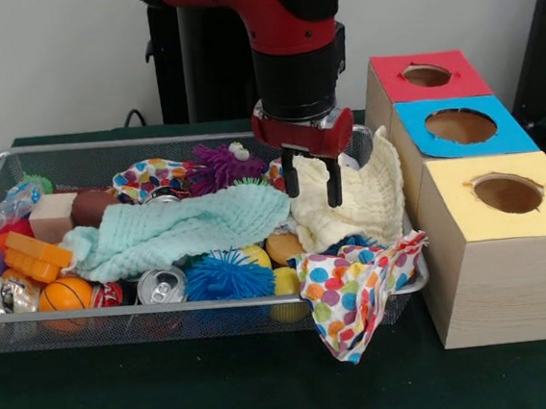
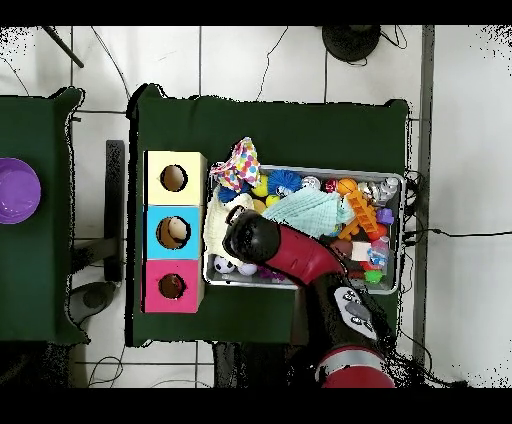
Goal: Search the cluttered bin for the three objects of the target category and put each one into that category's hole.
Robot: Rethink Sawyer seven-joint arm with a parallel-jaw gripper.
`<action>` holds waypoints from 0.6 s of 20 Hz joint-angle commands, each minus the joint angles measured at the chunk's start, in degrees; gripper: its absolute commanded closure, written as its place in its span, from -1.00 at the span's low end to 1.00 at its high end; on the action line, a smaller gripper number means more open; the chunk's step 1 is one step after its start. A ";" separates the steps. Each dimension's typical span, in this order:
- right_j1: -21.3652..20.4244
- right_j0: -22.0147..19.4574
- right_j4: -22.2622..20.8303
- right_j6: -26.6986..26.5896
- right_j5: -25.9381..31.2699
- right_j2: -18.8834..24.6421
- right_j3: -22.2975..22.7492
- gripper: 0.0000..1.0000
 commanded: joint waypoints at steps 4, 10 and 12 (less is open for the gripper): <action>4.43 1.33 0.70 12.39 -9.30 -1.38 3.38 -1.00; 5.75 -1.26 0.82 10.16 -8.80 1.91 2.43 -1.00; 5.80 -2.48 0.82 9.39 -7.79 4.13 2.62 -1.00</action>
